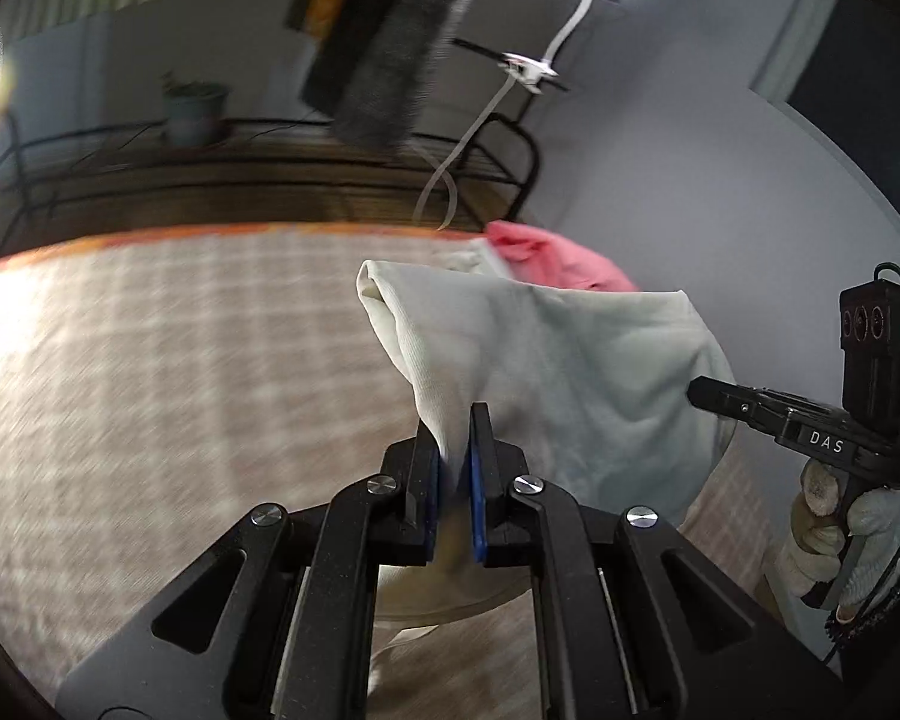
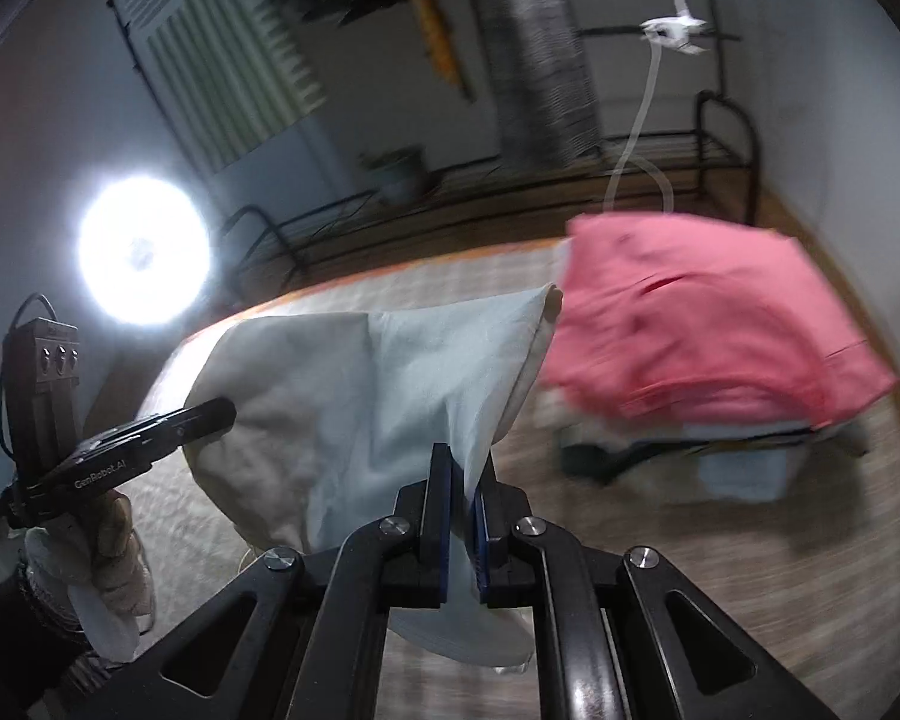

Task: Fold small clothes
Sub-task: 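Lift the folded camisole with both tools and carry it to the clothes stack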

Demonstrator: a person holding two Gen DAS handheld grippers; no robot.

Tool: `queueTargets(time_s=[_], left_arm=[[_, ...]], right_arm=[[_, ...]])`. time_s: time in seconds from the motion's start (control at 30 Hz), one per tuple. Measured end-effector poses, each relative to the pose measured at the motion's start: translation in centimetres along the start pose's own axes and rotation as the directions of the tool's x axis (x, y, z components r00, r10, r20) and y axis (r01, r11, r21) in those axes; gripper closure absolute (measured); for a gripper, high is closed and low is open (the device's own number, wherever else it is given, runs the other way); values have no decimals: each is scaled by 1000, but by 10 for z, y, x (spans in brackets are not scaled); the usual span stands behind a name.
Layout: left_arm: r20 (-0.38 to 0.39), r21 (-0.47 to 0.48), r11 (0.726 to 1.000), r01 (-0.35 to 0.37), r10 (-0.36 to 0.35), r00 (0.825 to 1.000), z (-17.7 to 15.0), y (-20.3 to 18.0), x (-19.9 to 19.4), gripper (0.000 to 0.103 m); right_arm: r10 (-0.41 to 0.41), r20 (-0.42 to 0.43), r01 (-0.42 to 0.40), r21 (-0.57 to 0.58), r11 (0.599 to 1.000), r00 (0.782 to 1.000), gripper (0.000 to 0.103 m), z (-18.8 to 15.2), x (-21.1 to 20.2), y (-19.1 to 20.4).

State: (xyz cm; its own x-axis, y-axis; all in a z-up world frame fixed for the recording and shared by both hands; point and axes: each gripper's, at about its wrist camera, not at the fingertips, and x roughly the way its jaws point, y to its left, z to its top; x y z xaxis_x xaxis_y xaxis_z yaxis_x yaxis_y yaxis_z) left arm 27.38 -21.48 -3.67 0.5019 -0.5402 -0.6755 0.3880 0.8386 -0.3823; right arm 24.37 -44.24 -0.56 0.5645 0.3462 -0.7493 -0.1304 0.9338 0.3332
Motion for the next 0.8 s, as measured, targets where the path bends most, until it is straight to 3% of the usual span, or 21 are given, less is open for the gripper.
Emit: queueTargets(time_s=[0.23, 0.43, 0.63, 0.8], left_arm=[[19, 79, 996, 34, -36, 999, 45, -60, 50, 97], [36, 119, 992, 42, -46, 998, 78, -98, 98, 97], [45, 128, 992, 1, -7, 999, 95, -117, 149, 97], [10, 80, 996, -49, 49, 999, 89, -102, 184, 97]], right_arm=[[-132, 56, 131, 18, 991, 990, 100, 29, -33, -64], [-246, 82, 245, 25, 969, 966, 100, 61, -37, -116], [-308, 85, 304, 52, 951, 948, 100, 88, -12, -162], [-334, 55, 332, 42, 942, 941, 100, 102, 29, -181]])
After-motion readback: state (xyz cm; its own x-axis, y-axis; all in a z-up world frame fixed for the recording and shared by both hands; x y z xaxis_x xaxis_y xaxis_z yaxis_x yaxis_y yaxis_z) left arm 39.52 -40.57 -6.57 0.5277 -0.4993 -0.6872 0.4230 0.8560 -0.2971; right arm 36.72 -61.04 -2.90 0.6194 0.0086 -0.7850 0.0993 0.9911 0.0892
